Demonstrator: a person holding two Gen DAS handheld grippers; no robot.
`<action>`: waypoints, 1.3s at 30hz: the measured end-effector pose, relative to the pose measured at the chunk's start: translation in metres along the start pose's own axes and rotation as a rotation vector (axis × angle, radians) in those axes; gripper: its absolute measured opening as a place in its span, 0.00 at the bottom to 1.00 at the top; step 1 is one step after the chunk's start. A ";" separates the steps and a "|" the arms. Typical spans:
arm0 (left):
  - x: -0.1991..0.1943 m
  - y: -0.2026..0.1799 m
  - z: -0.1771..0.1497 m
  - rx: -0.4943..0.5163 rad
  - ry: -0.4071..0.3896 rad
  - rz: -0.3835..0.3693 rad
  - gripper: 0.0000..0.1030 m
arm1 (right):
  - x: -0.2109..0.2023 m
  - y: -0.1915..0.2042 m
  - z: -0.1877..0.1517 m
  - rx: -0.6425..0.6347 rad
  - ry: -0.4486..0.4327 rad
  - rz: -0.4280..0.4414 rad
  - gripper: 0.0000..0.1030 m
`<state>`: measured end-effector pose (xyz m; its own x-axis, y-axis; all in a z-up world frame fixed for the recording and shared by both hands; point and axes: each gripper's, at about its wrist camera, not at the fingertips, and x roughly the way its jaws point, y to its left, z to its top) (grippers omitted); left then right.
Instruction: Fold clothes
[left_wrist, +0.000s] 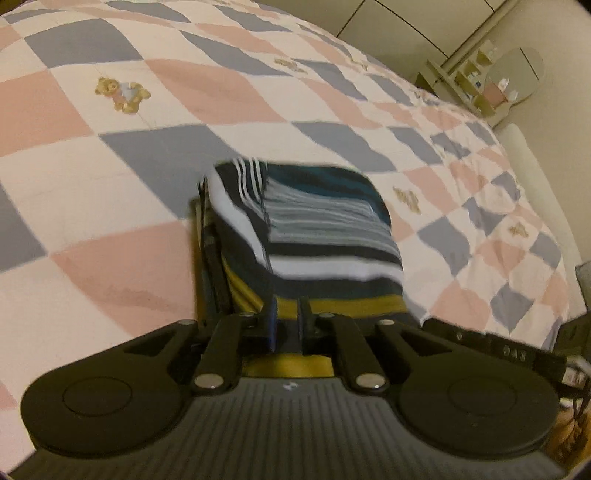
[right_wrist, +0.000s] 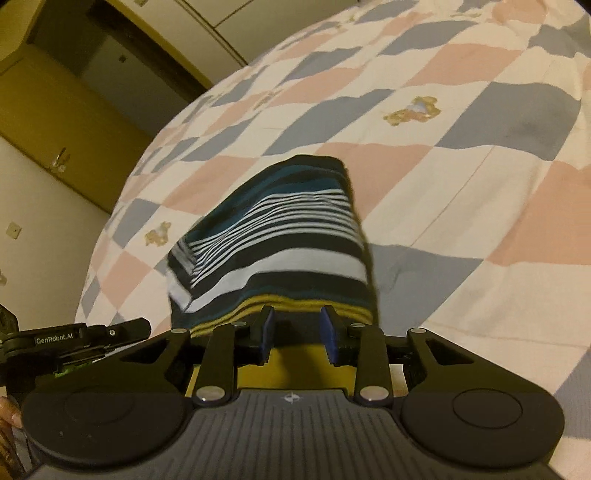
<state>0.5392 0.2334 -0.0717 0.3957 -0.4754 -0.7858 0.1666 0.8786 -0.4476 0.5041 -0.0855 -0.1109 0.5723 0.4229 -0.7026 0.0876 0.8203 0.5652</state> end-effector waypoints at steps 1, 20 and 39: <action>0.001 -0.001 -0.008 0.001 0.010 -0.004 0.06 | -0.001 0.002 -0.003 -0.013 -0.001 -0.009 0.32; 0.001 0.054 -0.005 -0.244 -0.009 -0.085 0.62 | 0.005 -0.029 0.010 0.055 0.030 0.026 0.82; 0.131 0.108 0.006 -0.551 0.118 -0.372 0.86 | 0.107 -0.087 0.031 0.349 0.146 0.236 0.96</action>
<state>0.6148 0.2665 -0.2201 0.2946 -0.7709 -0.5647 -0.2244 0.5186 -0.8250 0.5829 -0.1241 -0.2217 0.4903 0.6534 -0.5767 0.2527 0.5267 0.8116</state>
